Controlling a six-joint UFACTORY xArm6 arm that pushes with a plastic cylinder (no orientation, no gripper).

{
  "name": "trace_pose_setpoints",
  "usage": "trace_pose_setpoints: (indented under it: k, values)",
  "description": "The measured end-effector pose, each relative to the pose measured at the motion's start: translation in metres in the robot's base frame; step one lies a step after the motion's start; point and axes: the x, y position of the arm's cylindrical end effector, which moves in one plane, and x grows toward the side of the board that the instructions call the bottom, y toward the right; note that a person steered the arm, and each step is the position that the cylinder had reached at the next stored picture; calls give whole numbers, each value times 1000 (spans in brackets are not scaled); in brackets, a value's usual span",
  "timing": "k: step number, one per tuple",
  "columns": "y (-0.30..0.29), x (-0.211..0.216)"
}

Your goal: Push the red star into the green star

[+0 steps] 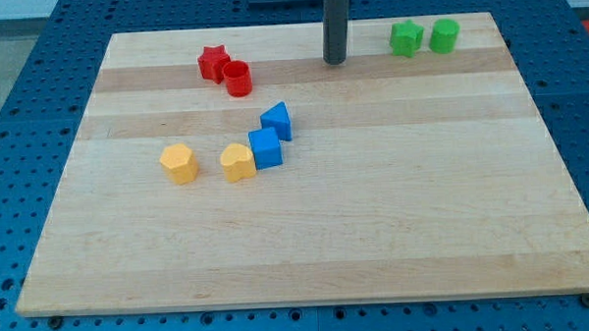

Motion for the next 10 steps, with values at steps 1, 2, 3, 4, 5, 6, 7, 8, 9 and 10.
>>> trace_pose_setpoints:
  k: [1,2,3,4,5,6,7,8,9,10]
  values:
    - [14,-6]
    - [7,-27]
    - [-19,-42]
    - [-66,-42]
    - [-106,-44]
    - [-166,-44]
    - [-207,-44]
    - [-254,-44]
    - [-276,3]
    - [-196,4]
